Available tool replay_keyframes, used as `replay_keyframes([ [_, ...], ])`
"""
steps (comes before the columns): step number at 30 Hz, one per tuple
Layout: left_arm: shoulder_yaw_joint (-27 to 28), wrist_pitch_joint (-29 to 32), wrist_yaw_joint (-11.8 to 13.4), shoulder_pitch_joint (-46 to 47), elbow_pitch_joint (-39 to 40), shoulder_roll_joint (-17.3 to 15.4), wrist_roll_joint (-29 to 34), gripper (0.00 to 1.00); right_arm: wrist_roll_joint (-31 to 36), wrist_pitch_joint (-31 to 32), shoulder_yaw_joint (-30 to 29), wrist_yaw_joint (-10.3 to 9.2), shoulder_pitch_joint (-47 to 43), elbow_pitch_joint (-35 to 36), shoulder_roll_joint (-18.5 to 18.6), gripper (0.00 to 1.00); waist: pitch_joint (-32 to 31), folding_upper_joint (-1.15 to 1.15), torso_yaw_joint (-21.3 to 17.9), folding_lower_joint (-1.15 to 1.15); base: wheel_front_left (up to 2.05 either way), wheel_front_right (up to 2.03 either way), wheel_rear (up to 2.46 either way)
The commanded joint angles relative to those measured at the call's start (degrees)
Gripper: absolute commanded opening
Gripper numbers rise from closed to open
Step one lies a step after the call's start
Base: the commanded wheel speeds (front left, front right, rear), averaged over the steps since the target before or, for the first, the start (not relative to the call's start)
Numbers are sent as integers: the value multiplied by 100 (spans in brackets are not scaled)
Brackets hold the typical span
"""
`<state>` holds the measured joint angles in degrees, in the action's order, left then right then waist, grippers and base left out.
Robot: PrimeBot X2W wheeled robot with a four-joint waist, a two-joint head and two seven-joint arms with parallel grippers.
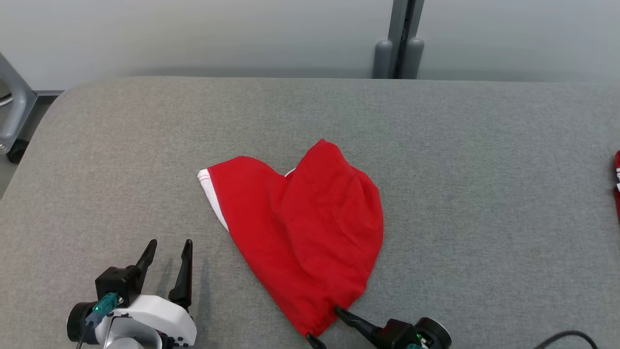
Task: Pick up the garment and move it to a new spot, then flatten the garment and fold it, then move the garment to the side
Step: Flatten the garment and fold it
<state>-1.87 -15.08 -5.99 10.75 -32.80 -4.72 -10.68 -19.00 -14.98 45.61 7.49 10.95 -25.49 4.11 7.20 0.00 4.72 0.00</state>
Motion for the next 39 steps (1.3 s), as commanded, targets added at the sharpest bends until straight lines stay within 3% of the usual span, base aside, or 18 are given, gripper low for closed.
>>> replay_keyframes([
  [1, 31, -9, -35, -45, 37, -3, 31, 100, 10, -28, 104, 0, 171, -107, 57, 100, 27, 0, 51, 0, 0, 0, 0],
  [9, 86, -9, -94, 62, 113, 52, 93, 100, 382, -5, 120, 0, 631, -975, -25, 100, 163, 0, 250, 0, 0, 0, 0],
  [10, 84, -9, -104, 89, 123, 68, 104, 100, 411, -5, 158, -1, 735, -1158, -69, 66, 202, 0, 298, 0, 0, 0, 0],
  [12, 91, -9, -109, 106, 129, 76, 107, 100, 395, -7, 196, 0, 808, -1279, -86, 29, 230, 0, 333, 0, 0, 0, 0],
  [13, 96, -9, -117, 104, 137, 78, 111, 100, 367, -10, 211, 0, 837, -1317, -93, 0, 238, 0, 347, 0, 0, 0, 0],
  [19, 182, -9, -139, -26, 138, 86, 111, 100, 135, -23, 9, -1, 927, -1030, -102, 0, 189, 0, 323, 0, 0, 0, 0],
  [23, 223, -9, -148, -203, 100, 106, 128, 100, -328, -26, -1274, -1, 639, -172, 43, 0, 62, 0, 155, 0, 0, 0, 0],
  [27, 131, -9, -157, -207, 67, 118, 123, 100, -583, -27, -1797, 0, 613, 39, 309, 0, 18, 0, 102, 0, 0, 0, 0],
  [36, -172, -9, -151, -231, 90, 133, 59, 100, -821, 512, -2034, 0, 462, 415, 1321, 0, 64, 0, 91, 0, 0, 0, 0],
  [39, -266, -9, -152, -207, 112, 106, 7, 100, -775, 589, -2106, 0, 545, 387, 1350, 0, 171, 0, 102, 0, 0, 0, 0],
])
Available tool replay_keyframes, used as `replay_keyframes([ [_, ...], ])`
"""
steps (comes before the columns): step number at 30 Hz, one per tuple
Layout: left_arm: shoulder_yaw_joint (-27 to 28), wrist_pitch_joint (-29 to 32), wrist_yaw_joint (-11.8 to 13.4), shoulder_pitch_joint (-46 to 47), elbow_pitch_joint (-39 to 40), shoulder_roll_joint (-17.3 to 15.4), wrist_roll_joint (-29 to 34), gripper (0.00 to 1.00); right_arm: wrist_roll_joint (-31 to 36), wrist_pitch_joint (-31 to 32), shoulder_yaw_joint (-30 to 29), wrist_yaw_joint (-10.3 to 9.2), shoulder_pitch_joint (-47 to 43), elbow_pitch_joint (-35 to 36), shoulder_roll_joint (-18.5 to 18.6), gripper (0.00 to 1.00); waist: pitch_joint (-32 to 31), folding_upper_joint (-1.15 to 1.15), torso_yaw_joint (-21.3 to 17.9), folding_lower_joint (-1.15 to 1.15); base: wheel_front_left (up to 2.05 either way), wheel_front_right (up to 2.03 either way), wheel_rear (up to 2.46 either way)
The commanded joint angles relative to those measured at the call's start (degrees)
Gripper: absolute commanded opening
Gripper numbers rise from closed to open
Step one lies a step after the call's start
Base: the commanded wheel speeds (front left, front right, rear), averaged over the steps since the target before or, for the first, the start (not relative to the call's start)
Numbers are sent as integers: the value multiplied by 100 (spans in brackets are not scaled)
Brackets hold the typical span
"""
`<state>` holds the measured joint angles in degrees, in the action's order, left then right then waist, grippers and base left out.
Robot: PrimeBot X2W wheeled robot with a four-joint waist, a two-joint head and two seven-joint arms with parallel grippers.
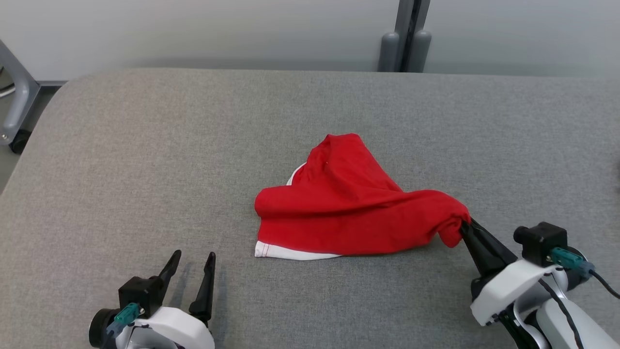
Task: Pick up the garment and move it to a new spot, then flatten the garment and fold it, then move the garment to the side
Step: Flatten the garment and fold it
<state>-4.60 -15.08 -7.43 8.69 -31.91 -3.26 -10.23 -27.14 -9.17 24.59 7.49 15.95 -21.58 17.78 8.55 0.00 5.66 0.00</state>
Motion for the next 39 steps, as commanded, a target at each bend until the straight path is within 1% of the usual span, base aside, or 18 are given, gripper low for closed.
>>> replay_keyframes([
  [1, -38, -8, -8, 31, 34, -42, -52, 100, 63, 36, -25, 0, 102, -32, -50, 0, 81, 0, 21, 0, 0, 0, 0],
  [6, -331, -9, -9, 242, 118, -49, -135, 100, 240, 215, -91, 0, 537, -407, -265, 0, 358, 0, 162, 0, 0, 0, 0],
  [12, -744, -9, -9, 547, 237, -44, -283, 100, 630, 238, -475, -1, 1210, -1355, -488, 0, 737, 0, 400, 0, 0, 0, 0],
  [13, -811, -9, -9, 584, 259, -41, -315, 100, 695, 211, -578, -1, 1295, -1556, -531, 12, 773, 0, 422, 0, 0, 0, 0],
  [14, -856, -8, -9, 610, 276, -44, -335, 100, 808, 168, -662, -1, 1371, -1731, -566, 42, 790, 0, 432, 0, 0, 0, 0],
  [15, -909, -9, -9, 629, 307, -41, -359, 100, 871, 113, -744, -1, 1438, -1889, -614, 96, 799, 0, 437, 0, 0, 0, 0],
  [16, -967, -9, -9, 641, 339, -36, -394, 100, 915, 48, -844, -1, 1485, -2037, -657, 100, 797, 0, 433, 0, 0, 0, 0],
  [17, -967, -9, -9, 641, 339, -36, -394, 100, 915, 48, -844, -1, 1485, -2037, -657, 100, 797, 0, 433, 0, 0, 0, 0],
  [21, -1100, -9, -9, 581, 442, -71, -481, 100, 1106, -367, -1196, 0, 1540, -2342, -787, 100, 681, 0, 294, 0, 0, 0, 0],
  [24, -1212, -9, -9, 459, 511, -83, -557, 100, 1172, -535, -1433, -1, 1389, -2310, -821, 100, 520, 0, 135, 0, 0, 0, 0],
  [29, -1484, -9, -9, 266, 585, -90, -739, 100, 1264, -609, -1836, -1, 922, -1935, -885, 100, 230, 0, -152, 0, 0, 0, 0],
  [34, -1721, -8, -9, 50, 410, -130, -1028, 100, 1399, -606, -2131, 0, 269, -1419, -1095, 100, 37, 0, -403, 0, 0, 0, 0],
  [39, -1617, -8, -10, 62, 72, -158, -1096, 100, 1461, -608, -2133, 0, -136, -1131, -1279, 100, -6, 0, -679, 0, 0, 0, 0],
])
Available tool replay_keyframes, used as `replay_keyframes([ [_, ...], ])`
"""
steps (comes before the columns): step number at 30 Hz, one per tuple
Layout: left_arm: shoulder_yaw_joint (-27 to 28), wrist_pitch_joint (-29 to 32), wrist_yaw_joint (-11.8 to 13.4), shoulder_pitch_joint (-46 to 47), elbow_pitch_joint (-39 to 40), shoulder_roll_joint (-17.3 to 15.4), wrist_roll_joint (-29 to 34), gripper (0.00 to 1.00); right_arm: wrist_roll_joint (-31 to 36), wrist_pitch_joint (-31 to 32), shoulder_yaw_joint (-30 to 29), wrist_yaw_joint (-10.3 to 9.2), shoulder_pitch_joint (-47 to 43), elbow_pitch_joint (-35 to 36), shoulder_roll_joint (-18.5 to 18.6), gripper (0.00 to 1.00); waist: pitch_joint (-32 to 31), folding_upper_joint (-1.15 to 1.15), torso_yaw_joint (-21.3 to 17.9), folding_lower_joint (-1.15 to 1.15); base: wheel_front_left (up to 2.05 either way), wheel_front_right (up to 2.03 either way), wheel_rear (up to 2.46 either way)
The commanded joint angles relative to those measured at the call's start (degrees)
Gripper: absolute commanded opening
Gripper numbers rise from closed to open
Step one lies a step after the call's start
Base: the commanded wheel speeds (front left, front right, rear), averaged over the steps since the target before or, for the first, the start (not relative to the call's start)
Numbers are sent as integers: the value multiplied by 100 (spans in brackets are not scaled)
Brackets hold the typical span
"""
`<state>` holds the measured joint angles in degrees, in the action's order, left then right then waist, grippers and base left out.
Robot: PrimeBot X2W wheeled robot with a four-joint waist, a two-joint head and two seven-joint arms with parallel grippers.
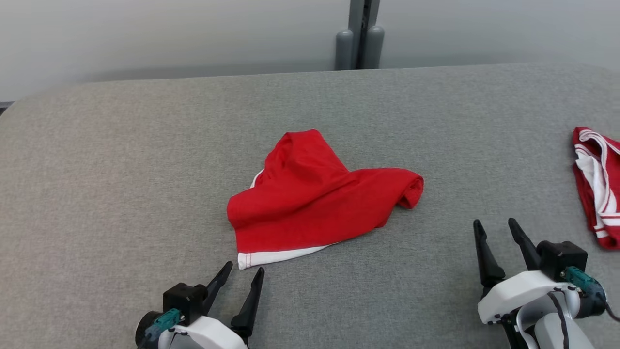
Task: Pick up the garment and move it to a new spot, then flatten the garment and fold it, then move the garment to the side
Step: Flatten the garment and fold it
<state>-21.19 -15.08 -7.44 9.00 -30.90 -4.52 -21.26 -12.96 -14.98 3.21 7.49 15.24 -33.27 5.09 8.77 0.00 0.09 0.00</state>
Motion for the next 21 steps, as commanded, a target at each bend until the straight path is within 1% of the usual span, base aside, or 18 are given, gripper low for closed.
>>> replay_keyframes([
  [1, 94, -9, -8, 56, -79, -31, 3, 100, 58, -27, 32, 0, -104, 75, -37, 100, -11, 0, -186, 0, 0, 0, 0],
  [8, 470, -9, 14, 210, -359, 0, 50, 100, 100, -27, 96, 0, -261, 289, -142, 100, 129, 0, -490, 0, 0, 0, 0],
  [9, 491, -9, 13, 227, -402, 11, 67, 47, 105, -27, 85, 0, -277, 311, -145, 100, 137, 0, -504, 0, 0, 0, 0],
  [10, 512, -9, 11, 217, -452, 19, 57, 0, 99, -28, 67, 0, -286, 327, -149, 100, 142, 0, -516, 0, 0, 0, 0],
  [15, 582, -9, 0, 252, -565, 48, 52, 0, 111, -28, -18, 0, -344, 374, -175, 100, 122, 0, -472, 0, 0, 0, 0],
  [18, 627, -8, -3, 239, -318, 62, 107, 0, 80, -28, -2, 0, -393, 414, -189, 100, 52, 0, -370, 0, 0, 0, 0],
  [20, 578, -8, -5, 65, 23, 71, 160, 0, 24, -28, 77, 0, -468, 429, -195, 100, -78, 0, -229, 0, 0, 0, 0],
  [21, 578, -8, -5, 65, 23, 71, 160, 0, 24, -28, 77, 0, -468, 429, -195, 100, -78, 0, -229, 0, 0, 0, 0],
])
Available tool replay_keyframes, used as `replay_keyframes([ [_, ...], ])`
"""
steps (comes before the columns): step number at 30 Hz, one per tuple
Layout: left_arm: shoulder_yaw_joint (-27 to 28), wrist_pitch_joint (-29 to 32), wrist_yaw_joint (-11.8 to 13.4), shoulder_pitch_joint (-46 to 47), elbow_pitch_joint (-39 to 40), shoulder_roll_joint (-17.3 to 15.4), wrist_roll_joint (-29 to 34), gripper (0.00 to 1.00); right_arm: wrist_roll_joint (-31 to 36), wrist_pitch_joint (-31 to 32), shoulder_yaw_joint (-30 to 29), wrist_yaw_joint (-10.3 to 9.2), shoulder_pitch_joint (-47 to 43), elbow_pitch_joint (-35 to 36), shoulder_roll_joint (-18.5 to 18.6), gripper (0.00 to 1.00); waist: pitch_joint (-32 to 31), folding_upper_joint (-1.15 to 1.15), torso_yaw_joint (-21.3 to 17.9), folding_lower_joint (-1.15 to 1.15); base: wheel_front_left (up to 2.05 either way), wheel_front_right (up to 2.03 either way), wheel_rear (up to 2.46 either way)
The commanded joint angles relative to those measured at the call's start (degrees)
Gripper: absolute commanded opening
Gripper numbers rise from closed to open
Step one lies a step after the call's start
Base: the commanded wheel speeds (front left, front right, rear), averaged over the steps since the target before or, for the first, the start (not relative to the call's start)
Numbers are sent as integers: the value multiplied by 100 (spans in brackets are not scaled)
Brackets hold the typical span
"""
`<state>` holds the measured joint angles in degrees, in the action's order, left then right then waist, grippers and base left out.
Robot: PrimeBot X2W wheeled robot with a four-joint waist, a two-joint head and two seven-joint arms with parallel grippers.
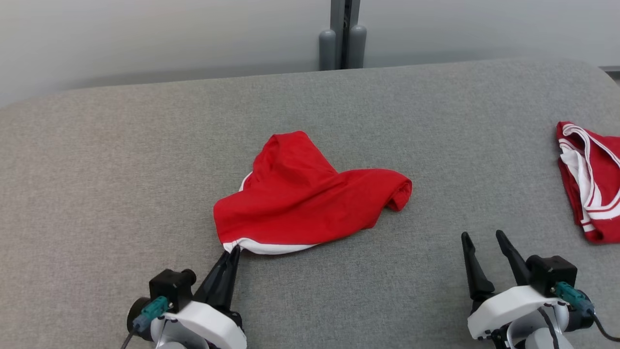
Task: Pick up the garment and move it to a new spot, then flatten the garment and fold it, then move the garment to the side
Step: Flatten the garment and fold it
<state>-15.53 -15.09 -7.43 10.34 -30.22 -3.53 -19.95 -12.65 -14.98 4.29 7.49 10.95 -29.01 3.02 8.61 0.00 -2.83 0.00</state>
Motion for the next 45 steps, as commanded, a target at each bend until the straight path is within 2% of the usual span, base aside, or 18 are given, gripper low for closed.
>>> replay_keyframes([
  [1, -24, -7, -7, -134, 55, -20, 29, 0, -26, -28, 19, 0, -82, 8, 15, 100, -125, 0, 116, 0, 0, 0, 0],
  [9, 55, -8, -8, -755, 659, -3, 109, 0, -254, -28, 564, 0, -487, -73, 6, 100, -637, 0, 473, 0, 0, 0, 0],
  [17, 530, -8, -9, -1178, 804, 6, 315, 0, -414, -28, 1185, 0, -707, -103, 10, 100, -722, 0, 511, 0, 0, 0, 0],
  [18, 590, -8, -9, -1160, 772, 3, 340, 39, -429, -28, 1261, 0, -709, -114, 14, 100, -695, 0, 499, 0, 0, 0, 0],
  [19, 633, -8, -9, -1132, 722, 6, 370, 87, -432, -28, 1350, 0, -702, -125, 12, 100, -660, 0, 484, 0, 0, 0, 0],
  [20, 693, -8, -6, -1087, 672, 6, 388, 100, -417, -28, 1430, 0, -681, -136, 10, 100, -626, 0, 469, 0, 0, 0, 0],
  [30, 839, -8, -8, -908, 587, 42, 573, 100, -497, -28, 1942, 0, -473, -185, 7, 100, -463, 0, 466, 0, 0, 0, 0],
  [35, 753, -8, -9, -926, 608, 46, 550, 100, -1018, -28, 2357, 0, -390, -317, 9, 100, -462, 0, 562, 0, 0, 0, 0],
  [45, 692, -8, -9, -939, 662, 51, 579, 100, -1725, -29, 2570, 0, -245, -345, 11, 100, -441, 0, 678, 0, 0, 0, 0],
])
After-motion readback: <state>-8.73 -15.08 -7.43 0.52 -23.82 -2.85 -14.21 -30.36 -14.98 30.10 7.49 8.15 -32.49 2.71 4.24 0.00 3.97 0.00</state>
